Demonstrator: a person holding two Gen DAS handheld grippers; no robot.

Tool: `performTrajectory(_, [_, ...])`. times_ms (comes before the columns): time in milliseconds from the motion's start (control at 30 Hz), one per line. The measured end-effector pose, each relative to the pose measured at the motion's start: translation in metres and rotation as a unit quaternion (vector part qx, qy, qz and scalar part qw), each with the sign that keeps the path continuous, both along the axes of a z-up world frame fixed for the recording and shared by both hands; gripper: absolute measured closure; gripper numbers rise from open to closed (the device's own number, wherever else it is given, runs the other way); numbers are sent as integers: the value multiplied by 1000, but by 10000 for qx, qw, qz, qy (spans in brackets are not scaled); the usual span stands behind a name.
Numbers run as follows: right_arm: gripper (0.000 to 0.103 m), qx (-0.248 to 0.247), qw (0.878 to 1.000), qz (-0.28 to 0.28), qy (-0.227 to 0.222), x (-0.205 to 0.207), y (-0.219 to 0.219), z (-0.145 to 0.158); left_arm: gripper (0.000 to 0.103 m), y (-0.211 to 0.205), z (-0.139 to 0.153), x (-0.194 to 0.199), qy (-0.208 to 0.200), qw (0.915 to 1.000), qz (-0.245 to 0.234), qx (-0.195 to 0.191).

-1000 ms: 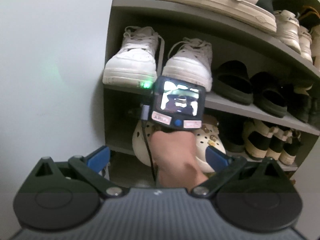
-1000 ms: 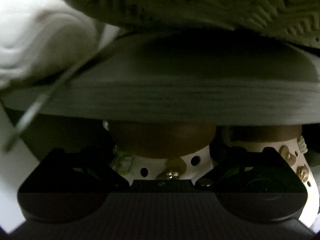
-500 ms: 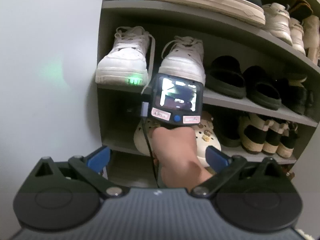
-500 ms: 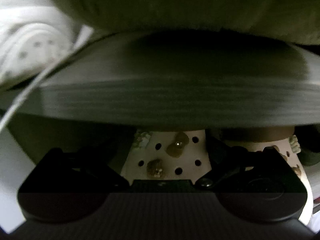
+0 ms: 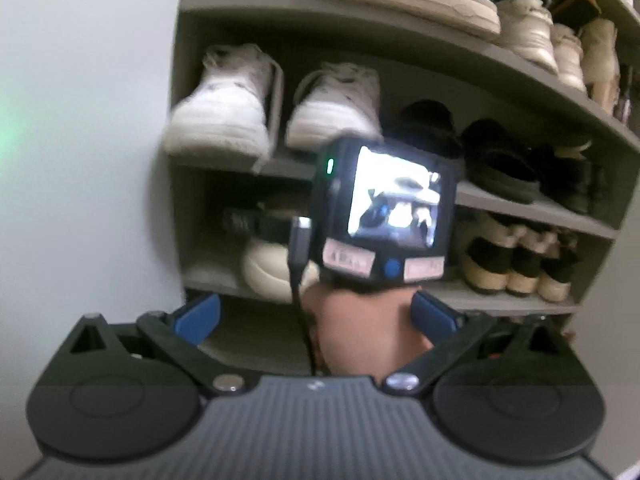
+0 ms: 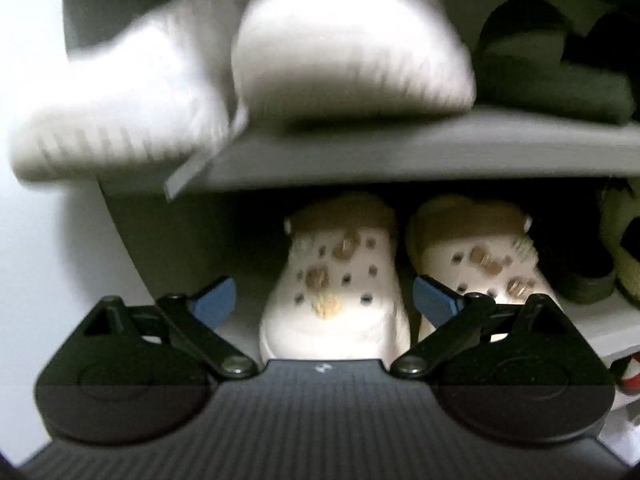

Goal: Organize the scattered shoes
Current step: 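Open the right tool and push the clogs deeper onto the shelf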

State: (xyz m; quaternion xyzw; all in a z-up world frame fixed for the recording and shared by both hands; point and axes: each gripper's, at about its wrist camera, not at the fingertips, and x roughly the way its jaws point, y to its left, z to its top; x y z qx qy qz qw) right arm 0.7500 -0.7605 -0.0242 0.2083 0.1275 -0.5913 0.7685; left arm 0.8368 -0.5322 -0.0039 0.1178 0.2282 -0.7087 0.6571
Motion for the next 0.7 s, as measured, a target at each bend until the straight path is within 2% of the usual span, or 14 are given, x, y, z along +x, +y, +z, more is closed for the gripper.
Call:
performTrajectory(67, [5,-58,10000,-38,-8,-7,4,4,0,1,1,-3,-3,9998,-192,-18])
performTrajectory(133, [5,-178,9996,-223,12,4,44,-3,0,2,0,-2,12,9997,-253,12])
performTrajectory(267, [5,-441,9962,-658,348,1,80,-5,0,4,-1,2,54,9995,-304,69])
performTrajectory(400, [5,-179,9970,-693,297,-5,86,-23,0,7,3,13,202,9992,-342,39])
performTrajectory(467, [5,-133,9969,-730,278,-5,82,-43,0,9,6,16,205,9993,-318,-49])
performTrajectory(567, [5,-199,9959,-703,526,-4,86,-48,0,10,7,20,278,9992,-279,-89])
performTrajectory(700, [5,-128,9952,-823,508,-10,86,-52,0,12,9,17,203,9993,-262,-150])
